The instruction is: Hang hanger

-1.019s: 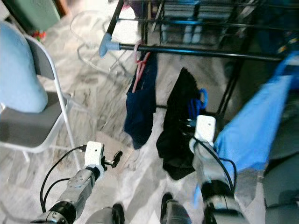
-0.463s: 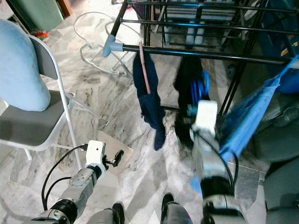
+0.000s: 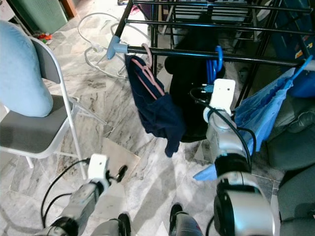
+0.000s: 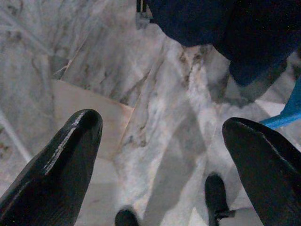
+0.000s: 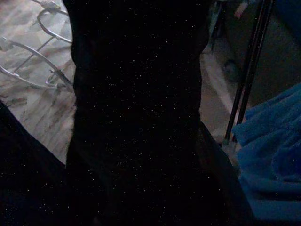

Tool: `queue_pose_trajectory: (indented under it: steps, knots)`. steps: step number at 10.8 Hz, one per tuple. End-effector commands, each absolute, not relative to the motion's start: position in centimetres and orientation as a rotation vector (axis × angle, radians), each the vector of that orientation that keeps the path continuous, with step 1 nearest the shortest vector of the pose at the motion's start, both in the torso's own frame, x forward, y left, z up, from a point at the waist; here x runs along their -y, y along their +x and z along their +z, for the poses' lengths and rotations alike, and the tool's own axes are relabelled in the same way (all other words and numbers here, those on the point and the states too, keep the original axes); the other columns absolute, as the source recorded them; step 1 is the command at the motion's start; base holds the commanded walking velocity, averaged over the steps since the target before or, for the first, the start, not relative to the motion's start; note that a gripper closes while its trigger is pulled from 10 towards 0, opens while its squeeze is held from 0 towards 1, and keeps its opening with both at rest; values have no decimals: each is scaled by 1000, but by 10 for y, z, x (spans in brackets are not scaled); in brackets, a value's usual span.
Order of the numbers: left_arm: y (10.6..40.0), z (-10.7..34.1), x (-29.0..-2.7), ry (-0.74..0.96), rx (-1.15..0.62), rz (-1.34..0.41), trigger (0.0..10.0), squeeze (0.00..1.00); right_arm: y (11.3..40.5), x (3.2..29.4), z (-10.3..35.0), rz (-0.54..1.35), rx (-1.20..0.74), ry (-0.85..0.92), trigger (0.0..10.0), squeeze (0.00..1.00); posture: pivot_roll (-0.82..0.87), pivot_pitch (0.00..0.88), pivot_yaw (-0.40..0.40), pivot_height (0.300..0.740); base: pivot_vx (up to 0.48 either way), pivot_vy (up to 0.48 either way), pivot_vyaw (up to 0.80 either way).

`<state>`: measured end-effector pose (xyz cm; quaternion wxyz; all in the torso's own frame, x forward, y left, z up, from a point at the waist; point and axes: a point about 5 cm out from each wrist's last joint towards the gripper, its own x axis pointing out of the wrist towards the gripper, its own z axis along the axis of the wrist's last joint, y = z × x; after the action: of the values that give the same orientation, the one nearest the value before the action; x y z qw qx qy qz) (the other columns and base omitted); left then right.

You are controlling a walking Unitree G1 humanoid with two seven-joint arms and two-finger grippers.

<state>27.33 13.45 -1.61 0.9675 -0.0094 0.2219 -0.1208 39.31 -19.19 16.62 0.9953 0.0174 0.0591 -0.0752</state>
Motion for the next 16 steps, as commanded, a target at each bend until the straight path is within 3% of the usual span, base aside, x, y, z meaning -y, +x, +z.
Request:
queue_pose_trajectory:
  steps: [1, 6, 10, 11, 14, 16]
  knots:
    - [261, -27, -143, 13, -501, -236, 10000, 0, 400, 193, 182, -153, -81, 78, 10000, 0, -65, 232, 55, 740, 0, 0, 0]
    - [250, -35, -159, 37, -525, -192, 10000, 0, 404, 182, 159, -159, -252, 255, 10000, 0, 11, 246, 41, 740, 0, 0, 0]
    - [248, -36, -162, 47, -537, -182, 10000, 0, 396, 169, 135, -130, -319, 292, 10000, 0, 12, 241, 48, 740, 0, 0, 0]
    - [248, -37, -161, 49, -545, -184, 10000, 0, 396, 171, 136, -124, -301, 289, 10000, 1000, 6, 240, 50, 740, 0, 0, 0]
    - [247, -39, -163, 57, -570, -177, 10000, 0, 397, 175, 151, -88, -127, 58, 10000, 1000, -9, 237, 52, 740, 0, 0, 0]
    - [246, -41, -161, 57, -585, -170, 10000, 0, 392, 175, 148, -76, -80, -8, 10000, 1000, -25, 235, 55, 740, 0, 0, 0]
